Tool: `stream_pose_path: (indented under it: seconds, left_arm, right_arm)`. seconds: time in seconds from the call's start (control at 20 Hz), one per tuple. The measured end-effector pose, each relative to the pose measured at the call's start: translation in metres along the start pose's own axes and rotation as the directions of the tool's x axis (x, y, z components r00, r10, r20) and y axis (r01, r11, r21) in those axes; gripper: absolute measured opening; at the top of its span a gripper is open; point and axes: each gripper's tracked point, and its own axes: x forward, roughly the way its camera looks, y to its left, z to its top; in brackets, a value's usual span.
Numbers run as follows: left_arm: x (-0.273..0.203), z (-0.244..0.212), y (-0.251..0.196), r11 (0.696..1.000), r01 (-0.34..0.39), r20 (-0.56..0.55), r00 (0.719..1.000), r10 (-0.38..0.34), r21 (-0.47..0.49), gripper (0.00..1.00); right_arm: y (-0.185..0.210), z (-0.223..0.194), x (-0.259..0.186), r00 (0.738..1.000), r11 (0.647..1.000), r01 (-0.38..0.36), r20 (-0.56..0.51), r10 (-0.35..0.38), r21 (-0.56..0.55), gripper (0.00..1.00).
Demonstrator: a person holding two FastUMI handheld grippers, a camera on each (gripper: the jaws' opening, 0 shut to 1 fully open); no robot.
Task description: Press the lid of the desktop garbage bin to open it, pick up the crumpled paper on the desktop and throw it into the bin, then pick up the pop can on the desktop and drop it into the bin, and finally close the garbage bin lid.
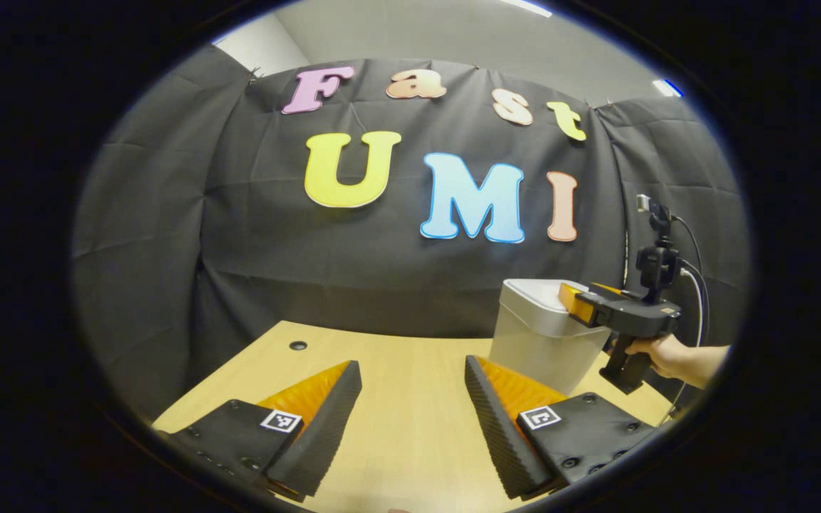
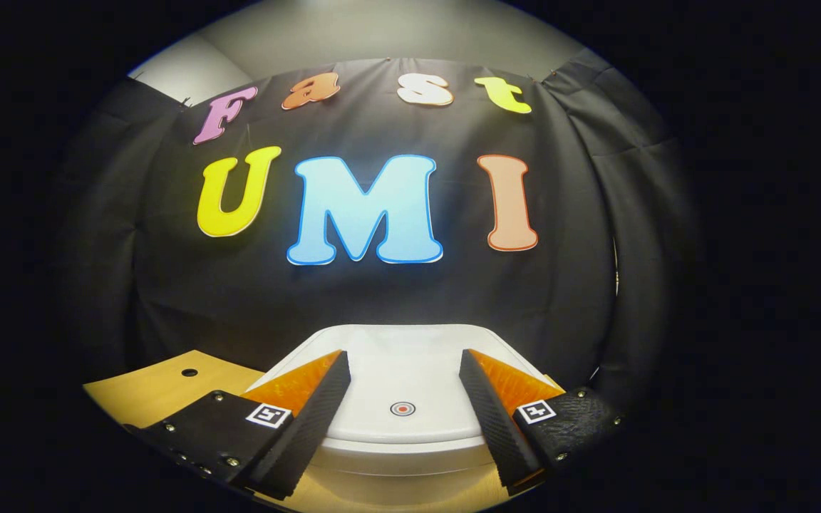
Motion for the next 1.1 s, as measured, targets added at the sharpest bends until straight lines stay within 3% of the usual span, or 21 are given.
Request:
stream_pose_path:
  seconds: [0.25,0.5,0.7,0.9,1.1]
  left_arm:
    - [-0.012,0.009,-0.005,0.999,-0.021,0.018,1.0,0.021,0.025,0.95]
    - [-0.025,0.013,-0.009,0.997,-0.064,0.033,0.997,0.063,0.05,0.95]
    - [-0.03,0.013,-0.009,0.994,-0.099,0.055,0.994,0.096,0.055,0.95]
    - [-0.029,0.01,-0.008,0.989,-0.133,0.079,0.989,0.127,0.071,0.95]
    - [-0.029,0.013,-0.01,0.989,-0.126,0.106,0.987,0.117,0.081,0.95]
  right_arm:
    - [0.0,0.006,-0.004,0.999,0.999,0.038,0.014,-0.038,0.018,0.98]
    - [-0.001,0.006,-0.036,0.998,0.999,0.029,-0.06,-0.027,0.031,0.98]
    - [0.011,0.004,-0.085,0.997,0.999,-0.032,-0.064,0.031,-0.014,0.98]
    - [0.029,0.014,-0.135,0.994,0.989,-0.105,-0.003,0.105,-0.106,0.98]
    - [0.047,0.025,-0.173,0.99,0.983,-0.136,0.02,0.139,-0.125,0.98]
